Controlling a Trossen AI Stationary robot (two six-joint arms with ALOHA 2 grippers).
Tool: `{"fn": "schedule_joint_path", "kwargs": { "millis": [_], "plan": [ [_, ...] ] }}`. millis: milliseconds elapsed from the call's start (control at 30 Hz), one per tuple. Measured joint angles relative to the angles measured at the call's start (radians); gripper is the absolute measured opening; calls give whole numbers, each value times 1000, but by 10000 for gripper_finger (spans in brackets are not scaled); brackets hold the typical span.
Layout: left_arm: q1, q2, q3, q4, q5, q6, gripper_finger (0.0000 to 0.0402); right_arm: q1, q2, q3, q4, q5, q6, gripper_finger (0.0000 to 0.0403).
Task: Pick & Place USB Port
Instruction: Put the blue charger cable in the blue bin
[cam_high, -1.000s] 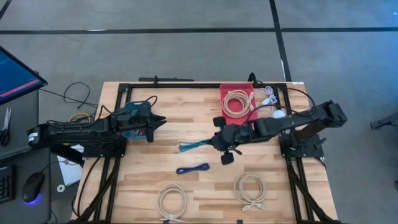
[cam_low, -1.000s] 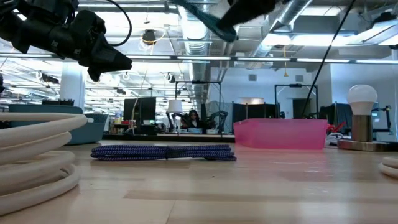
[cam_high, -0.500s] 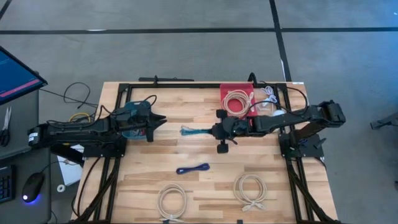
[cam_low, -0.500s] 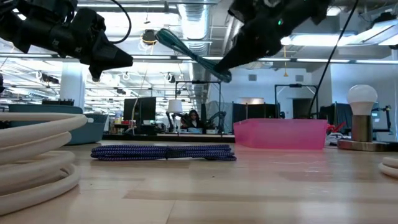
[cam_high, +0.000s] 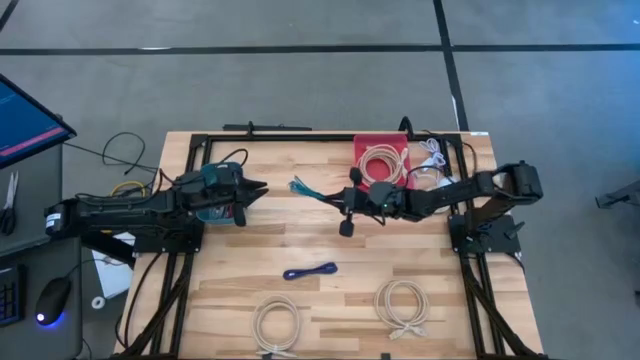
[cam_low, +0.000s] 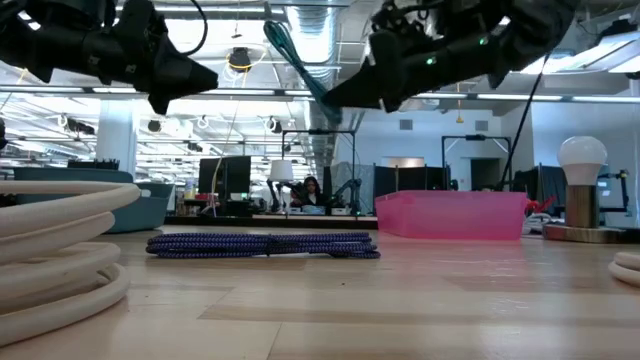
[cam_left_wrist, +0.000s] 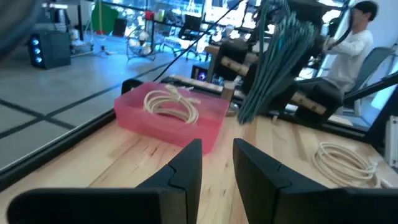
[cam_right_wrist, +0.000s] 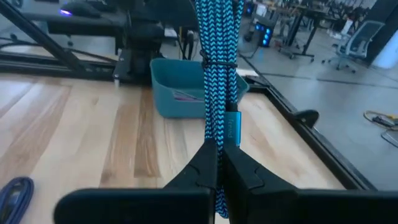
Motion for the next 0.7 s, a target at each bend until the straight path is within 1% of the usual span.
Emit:
{"fn": "schedule_joint_path", "kwargs": {
  "millis": [133, 200, 300, 467, 700],
  "plan": [
    [0, 0, 0, 31, 30, 3, 90, 0, 88, 7, 108, -1, 25, 0],
    [0, 0, 0, 41, 48, 3, 91, -5, 136, 40, 143, -1, 35, 0],
    [0, 0, 0, 47, 66, 3, 101, -5, 194, 103, 149, 0, 35, 0],
    [0, 0, 0, 47, 107, 3, 136, -7, 278, 221, 147, -2, 35, 0],
    [-1, 0, 0, 65, 152, -5, 169, -14, 368, 359, 95, -21, 37, 0]
  ]
}}
